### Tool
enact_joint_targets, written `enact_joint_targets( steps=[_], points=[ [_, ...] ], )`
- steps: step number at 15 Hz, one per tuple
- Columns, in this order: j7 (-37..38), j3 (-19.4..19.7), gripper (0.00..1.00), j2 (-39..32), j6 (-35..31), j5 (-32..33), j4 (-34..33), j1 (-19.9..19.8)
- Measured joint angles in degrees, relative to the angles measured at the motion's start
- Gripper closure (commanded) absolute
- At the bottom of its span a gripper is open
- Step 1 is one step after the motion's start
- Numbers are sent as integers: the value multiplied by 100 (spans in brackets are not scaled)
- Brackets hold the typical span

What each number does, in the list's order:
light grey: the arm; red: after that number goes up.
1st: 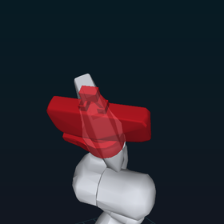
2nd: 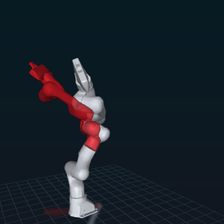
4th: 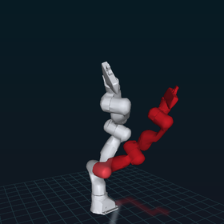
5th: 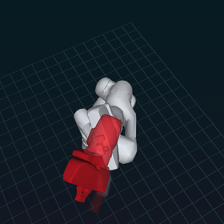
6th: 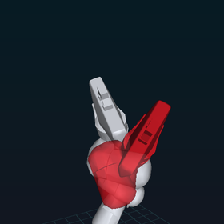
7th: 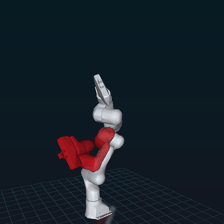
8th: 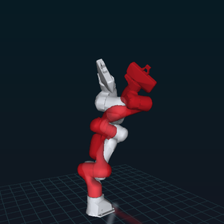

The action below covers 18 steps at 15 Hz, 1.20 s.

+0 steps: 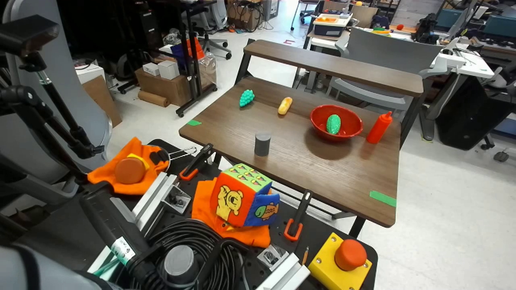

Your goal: Remove the green object from the bowl

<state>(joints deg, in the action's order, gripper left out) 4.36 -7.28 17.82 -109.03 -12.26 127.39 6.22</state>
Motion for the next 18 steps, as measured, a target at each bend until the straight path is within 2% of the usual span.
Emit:
enact_joint_targets(
  steps=[3, 6, 12, 15, 18],
  points=[
    [-167, 236, 0, -805, -288, 388, -462, -276],
    [-200, 460, 0, -1735, -304, 826, -1168, -511],
    [-368, 770, 0, -3429, -317, 1714, -2436, -657],
    [-615, 821, 0, -3988, -493, 1836, -2742, -666],
    [-753, 852, 0, -4354, -947, 1889, -2803, -683]
  ],
)
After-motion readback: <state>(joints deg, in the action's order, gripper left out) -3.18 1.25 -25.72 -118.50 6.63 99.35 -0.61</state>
